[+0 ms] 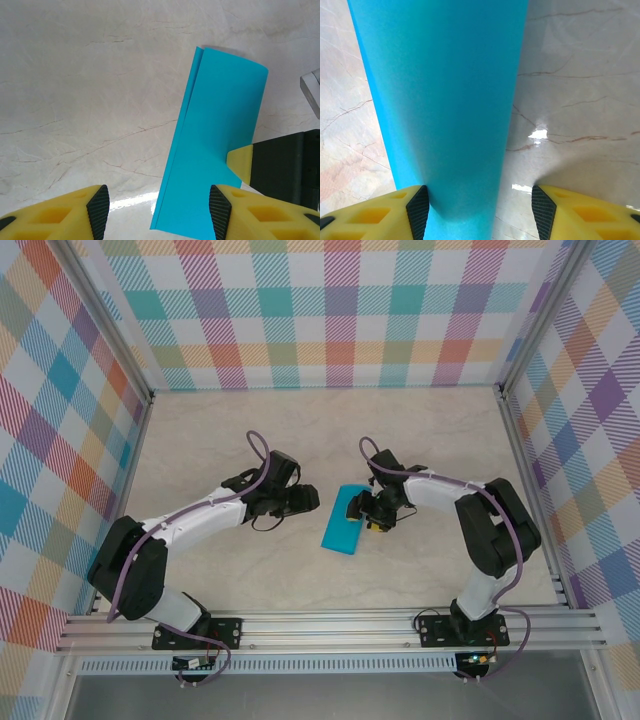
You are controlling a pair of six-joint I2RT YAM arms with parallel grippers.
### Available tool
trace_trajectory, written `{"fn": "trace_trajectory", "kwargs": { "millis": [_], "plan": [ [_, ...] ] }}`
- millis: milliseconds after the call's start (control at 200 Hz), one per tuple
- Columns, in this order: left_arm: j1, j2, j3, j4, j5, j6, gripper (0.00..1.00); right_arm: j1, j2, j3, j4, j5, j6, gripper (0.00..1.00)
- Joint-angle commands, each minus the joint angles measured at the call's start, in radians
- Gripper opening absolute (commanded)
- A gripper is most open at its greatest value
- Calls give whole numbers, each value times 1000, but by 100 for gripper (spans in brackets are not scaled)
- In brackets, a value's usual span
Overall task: Fold a paper plane with a square sheet of paper (pick it up from the middle)
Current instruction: First fold in half a square sheet of paper at the center of the table.
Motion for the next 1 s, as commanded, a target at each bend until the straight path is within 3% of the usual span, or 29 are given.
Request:
{"fn": "trace_trajectory", "kwargs": {
  "millis": [0,995],
  "plan": [
    [17,-13,-9,12,-9,-13,58,3,30,4,-85,50,-14,61],
    [29,5,-21,28,33,-1,57,30,183,112,-201,130,-7,63]
  ]
}}
